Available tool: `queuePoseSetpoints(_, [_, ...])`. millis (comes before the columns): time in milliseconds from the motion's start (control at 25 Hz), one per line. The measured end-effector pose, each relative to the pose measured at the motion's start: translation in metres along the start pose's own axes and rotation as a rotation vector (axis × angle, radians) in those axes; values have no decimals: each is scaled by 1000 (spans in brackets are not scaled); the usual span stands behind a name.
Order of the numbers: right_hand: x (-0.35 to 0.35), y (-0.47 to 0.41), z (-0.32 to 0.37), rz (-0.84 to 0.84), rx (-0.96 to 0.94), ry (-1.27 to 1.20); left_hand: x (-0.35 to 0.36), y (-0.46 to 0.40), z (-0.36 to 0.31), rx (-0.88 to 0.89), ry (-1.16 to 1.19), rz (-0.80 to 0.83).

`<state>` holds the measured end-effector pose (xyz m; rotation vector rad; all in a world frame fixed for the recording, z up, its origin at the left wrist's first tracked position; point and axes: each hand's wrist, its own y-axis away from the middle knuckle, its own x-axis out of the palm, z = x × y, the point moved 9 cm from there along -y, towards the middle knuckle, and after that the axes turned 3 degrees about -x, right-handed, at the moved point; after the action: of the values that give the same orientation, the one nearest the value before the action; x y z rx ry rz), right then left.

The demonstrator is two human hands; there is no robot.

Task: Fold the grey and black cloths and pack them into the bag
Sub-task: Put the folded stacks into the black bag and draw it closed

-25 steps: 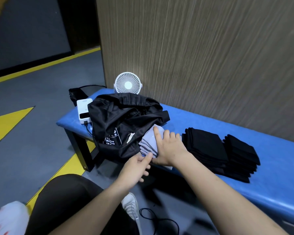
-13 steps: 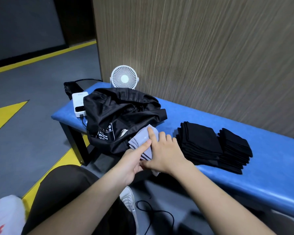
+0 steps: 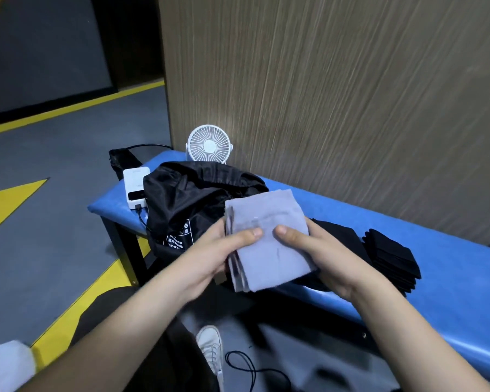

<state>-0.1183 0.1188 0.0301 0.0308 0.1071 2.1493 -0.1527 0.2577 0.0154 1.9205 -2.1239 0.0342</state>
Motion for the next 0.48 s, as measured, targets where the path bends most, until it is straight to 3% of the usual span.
queuePoseSetpoints(240, [12,-60,12,-102,-56,-61,-70,-42,-44,84,-321,-208])
queuePoseSetpoints(480, [33,-110,28,-50,-206,14,-110,-63,-78,218,-480,-209])
